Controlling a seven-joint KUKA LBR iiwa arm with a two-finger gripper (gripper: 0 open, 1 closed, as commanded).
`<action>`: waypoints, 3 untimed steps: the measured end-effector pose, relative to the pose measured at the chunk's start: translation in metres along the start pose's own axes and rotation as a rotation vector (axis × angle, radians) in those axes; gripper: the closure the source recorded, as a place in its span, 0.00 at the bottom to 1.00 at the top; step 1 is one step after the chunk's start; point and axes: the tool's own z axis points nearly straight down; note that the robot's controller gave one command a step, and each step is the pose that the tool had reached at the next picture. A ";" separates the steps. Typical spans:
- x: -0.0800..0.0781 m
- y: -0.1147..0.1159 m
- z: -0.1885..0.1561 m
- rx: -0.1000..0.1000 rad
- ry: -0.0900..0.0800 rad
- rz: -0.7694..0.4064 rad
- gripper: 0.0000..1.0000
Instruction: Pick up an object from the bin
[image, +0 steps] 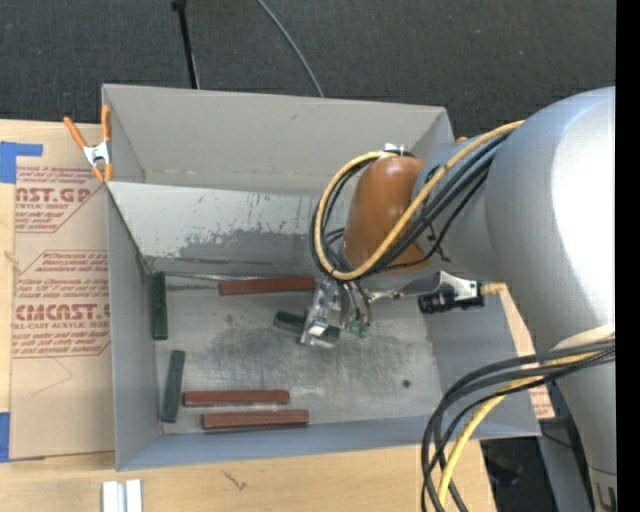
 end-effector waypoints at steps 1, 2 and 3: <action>0.000 0.000 0.000 0.000 0.000 -0.001 1.00; 0.002 0.000 -0.004 0.001 0.006 0.000 1.00; 0.005 0.000 -0.020 0.004 0.024 -0.001 1.00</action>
Offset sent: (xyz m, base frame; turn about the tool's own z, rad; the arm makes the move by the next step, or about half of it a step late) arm -0.0001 -0.0002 0.1046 0.0000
